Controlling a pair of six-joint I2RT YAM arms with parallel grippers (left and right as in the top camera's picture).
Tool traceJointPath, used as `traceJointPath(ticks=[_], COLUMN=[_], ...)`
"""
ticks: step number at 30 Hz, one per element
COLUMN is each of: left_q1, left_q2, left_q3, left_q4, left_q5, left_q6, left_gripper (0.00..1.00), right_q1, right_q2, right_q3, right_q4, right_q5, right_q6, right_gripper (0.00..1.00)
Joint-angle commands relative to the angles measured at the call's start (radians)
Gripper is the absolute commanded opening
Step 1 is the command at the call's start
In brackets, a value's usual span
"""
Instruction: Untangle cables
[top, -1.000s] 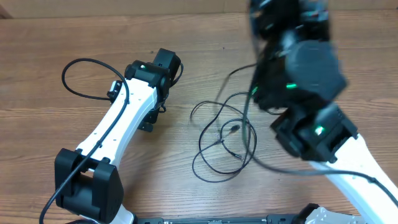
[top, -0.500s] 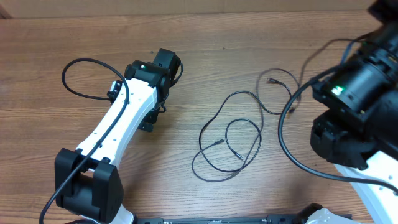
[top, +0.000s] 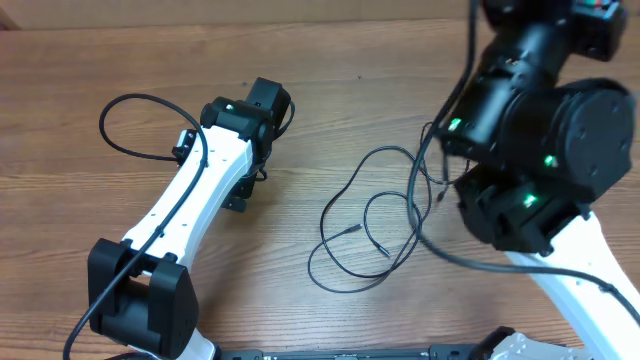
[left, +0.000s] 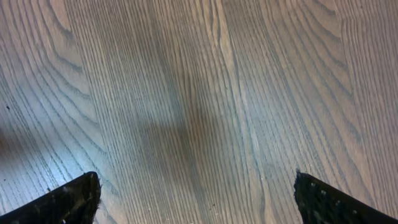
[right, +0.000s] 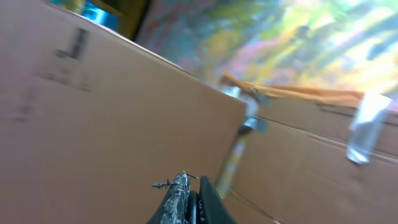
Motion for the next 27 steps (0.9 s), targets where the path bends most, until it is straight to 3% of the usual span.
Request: traceJointPath(ticks=[1,8,20,27], left_q1=[0.0,0.0,0.0,0.0], left_q2=[0.002,0.002,0.002,0.002], left_q3=[0.011,0.011,0.011,0.011], left_q4=[-0.003,-0.003,-0.003,-0.003], left_q5=[-0.023,-0.023,-0.023,-0.023], left_q6=[0.014,0.014,0.014,0.014], left_gripper=[1.0,1.0,1.0,0.99], right_q1=[0.058,0.0,-0.372,-0.48], right_q2=[-0.013,0.004,0.087,0.093], right_q3=[0.009,0.009,0.009,0.009], right_q4=[-0.021,-0.071,-0.2,-0.19], right_q5=[-0.053,-0.074,-0.037,-0.017], right_q6=[0.007,0.007,0.006,0.008], right_gripper=[0.04,0.04,0.04,0.04])
